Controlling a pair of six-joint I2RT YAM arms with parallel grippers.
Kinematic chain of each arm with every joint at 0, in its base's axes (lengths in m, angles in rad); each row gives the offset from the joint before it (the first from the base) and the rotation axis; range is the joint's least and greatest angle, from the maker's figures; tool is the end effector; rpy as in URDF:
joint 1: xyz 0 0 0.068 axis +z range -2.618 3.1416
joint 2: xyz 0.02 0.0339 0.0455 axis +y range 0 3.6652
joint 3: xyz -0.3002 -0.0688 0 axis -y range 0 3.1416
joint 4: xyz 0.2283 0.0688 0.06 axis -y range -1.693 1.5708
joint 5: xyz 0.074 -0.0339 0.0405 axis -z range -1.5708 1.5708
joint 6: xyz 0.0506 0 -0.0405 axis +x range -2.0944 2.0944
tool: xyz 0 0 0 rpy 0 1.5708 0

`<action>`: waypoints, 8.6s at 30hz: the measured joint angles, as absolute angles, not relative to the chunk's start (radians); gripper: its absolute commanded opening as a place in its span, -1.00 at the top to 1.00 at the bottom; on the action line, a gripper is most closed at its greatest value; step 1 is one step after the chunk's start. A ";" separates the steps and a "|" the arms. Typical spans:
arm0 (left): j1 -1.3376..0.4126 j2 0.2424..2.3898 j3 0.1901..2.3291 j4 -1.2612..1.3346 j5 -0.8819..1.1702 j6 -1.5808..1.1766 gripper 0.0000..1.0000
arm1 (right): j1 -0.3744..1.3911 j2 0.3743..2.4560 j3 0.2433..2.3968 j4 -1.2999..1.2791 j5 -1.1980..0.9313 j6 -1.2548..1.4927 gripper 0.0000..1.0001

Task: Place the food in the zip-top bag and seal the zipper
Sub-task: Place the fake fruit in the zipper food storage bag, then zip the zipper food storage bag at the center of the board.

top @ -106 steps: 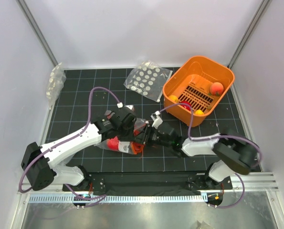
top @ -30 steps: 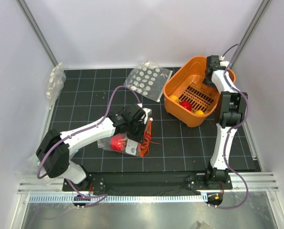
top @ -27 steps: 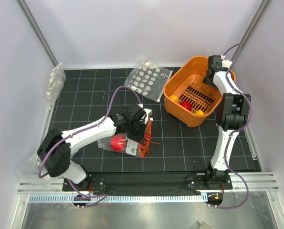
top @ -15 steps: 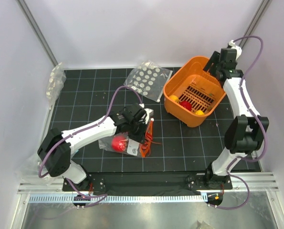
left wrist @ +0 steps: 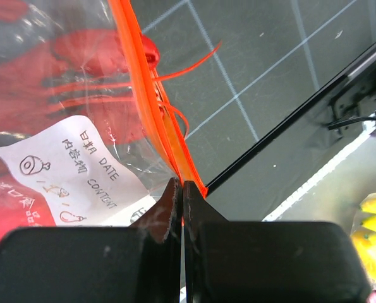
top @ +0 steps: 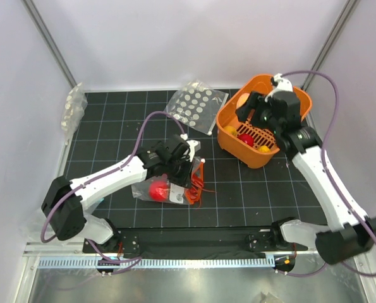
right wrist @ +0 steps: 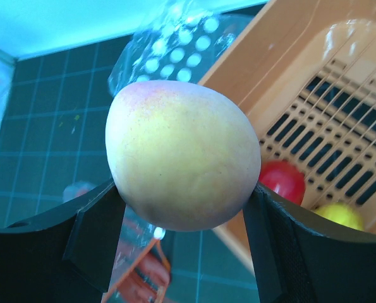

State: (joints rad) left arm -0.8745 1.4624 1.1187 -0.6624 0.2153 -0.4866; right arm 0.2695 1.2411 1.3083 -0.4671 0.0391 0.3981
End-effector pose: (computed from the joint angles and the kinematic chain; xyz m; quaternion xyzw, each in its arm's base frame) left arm 0.1769 -0.2285 0.2872 0.2134 0.9312 -0.2545 0.1504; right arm 0.2524 0.0677 0.4242 0.0643 0.8309 0.1656 0.5273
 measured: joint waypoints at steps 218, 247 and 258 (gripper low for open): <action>-0.830 1.248 0.820 0.295 0.217 -1.908 1.00 | 0.841 0.992 1.032 -0.655 -0.005 0.358 -0.51; -0.793 1.248 0.820 0.277 0.224 -1.904 1.00 | 0.757 1.020 1.047 -0.918 0.186 0.570 0.32; -0.780 1.255 0.917 0.101 0.301 -1.771 1.00 | 0.751 1.039 1.040 -0.907 0.190 0.619 0.98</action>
